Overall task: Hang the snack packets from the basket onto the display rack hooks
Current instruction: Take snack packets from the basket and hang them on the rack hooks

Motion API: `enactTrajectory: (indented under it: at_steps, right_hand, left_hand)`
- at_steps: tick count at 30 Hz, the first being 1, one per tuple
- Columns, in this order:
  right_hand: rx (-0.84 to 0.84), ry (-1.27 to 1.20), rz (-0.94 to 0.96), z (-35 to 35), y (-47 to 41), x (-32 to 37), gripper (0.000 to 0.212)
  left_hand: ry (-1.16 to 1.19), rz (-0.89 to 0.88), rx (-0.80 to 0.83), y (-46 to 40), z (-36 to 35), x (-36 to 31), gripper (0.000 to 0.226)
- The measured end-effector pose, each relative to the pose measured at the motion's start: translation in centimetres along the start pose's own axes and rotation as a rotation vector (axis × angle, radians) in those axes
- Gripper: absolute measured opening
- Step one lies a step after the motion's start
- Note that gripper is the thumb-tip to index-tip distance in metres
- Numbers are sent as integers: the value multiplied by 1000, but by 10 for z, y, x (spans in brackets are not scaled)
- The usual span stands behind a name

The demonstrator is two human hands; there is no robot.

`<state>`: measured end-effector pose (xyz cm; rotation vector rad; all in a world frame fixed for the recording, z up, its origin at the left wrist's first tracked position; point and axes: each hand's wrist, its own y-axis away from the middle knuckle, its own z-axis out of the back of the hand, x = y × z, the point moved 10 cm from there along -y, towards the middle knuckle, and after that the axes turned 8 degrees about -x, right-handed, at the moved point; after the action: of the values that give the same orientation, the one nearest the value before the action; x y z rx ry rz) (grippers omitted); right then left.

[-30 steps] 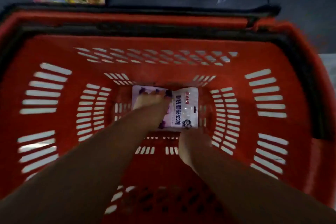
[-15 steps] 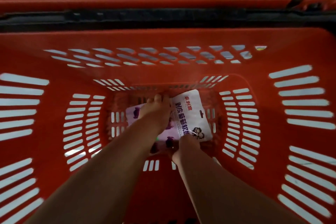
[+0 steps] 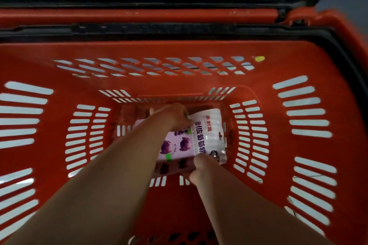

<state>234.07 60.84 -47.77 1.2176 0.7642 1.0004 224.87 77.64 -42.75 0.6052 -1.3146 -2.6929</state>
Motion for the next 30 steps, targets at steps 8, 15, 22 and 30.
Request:
enactTrajectory:
  at_steps: [8, 15, 22, 30]
  right_hand:
    - [-111, 33, 265, 53, 100, 56, 43]
    - [-214, 491, 1068, 58, 358, 168, 18]
    - [-8, 440, 1430, 51, 620, 222, 39]
    - [146, 331, 1850, 110, 972, 244, 6]
  left_hand:
    - [330, -127, -242, 99, 96, -9, 21]
    - [497, -105, -440, 259, 216, 8, 18]
    - [721, -207, -702, 452, 386, -43, 11]
    - [766, -478, -960, 711, 582, -149, 31]
